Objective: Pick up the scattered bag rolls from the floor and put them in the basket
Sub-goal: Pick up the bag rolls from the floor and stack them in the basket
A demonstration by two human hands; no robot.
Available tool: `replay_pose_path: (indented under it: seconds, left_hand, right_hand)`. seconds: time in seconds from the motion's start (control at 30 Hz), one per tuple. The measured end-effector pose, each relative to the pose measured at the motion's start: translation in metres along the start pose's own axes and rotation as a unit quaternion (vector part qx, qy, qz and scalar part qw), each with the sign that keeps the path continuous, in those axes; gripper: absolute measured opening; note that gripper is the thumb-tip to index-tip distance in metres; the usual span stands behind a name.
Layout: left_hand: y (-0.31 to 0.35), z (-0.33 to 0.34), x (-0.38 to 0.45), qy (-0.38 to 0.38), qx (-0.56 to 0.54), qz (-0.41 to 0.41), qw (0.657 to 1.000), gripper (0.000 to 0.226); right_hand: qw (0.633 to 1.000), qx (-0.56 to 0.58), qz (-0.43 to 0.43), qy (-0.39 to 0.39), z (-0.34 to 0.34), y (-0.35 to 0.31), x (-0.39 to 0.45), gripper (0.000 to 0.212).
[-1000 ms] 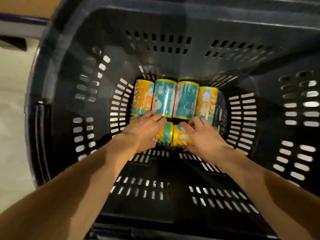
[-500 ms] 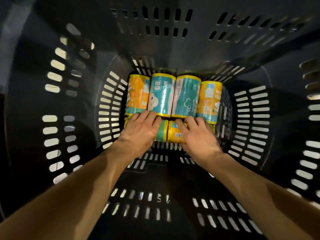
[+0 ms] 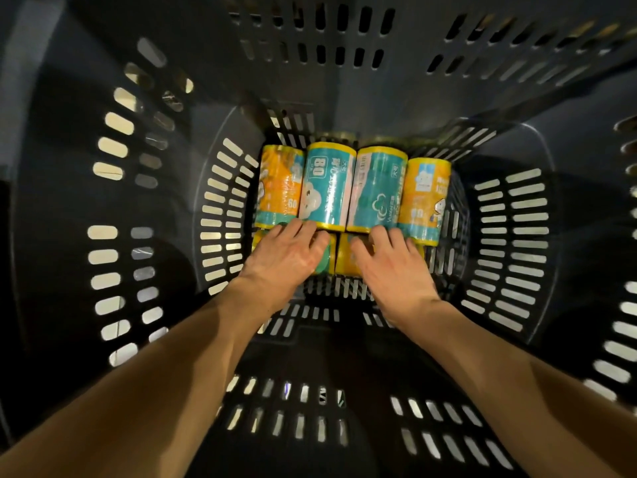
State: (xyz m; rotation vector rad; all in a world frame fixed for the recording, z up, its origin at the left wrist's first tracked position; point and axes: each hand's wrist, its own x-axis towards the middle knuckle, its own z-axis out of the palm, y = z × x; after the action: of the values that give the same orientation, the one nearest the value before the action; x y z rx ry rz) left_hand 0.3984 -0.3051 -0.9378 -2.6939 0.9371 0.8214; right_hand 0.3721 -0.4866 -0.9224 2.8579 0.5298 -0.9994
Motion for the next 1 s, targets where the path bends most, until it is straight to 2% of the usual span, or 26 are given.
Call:
replay_pose_path:
  seconds: [0.1, 0.27, 0.4, 0.5, 0.63, 0.8, 0.9, 1.0]
  left_hand:
    - [-0.001, -0.003, -0.002, -0.003, -0.009, 0.006, 1.000, 0.078]
    - [-0.006, -0.029, -0.015, 0.006, -0.033, -0.009, 0.999, 0.063]
    - [-0.010, -0.085, -0.031, 0.025, -0.023, -0.032, 0.999, 0.064]
    - [-0.014, -0.139, -0.049, 0.044, -0.006, -0.053, 0.998, 0.061]
    - [-0.018, -0.225, -0.083, 0.075, 0.009, -0.099, 0.992, 0.050]
    - [-0.024, -0.338, -0.151, 0.096, -0.031, -0.176, 0.979, 0.058]
    - [-0.035, -0.421, -0.204, 0.127, -0.050, -0.211, 0.968, 0.055]
    - [-0.048, -0.507, -0.272, 0.190, -0.050, -0.215, 0.957, 0.036]
  right_hand:
    - [1.000, 0.002, -0.004, 0.007, 0.004, 0.003, 0.000, 0.088]
    - [0.998, 0.041, 0.010, 0.051, -0.017, 0.006, -0.008, 0.054]
    - [0.997, 0.036, 0.016, 0.071, -0.064, 0.009, -0.027, 0.052]
    - [0.997, 0.036, 0.026, 0.061, -0.120, 0.013, -0.047, 0.042]
    - [0.997, 0.026, 0.048, 0.054, -0.210, 0.018, -0.080, 0.045]
    - [0.993, 0.060, 0.051, 0.092, -0.340, 0.006, -0.141, 0.039]
    - [0.992, 0.065, 0.027, 0.108, -0.418, -0.008, -0.188, 0.039]
    - [0.990, 0.042, -0.027, 0.133, -0.503, -0.020, -0.240, 0.035]
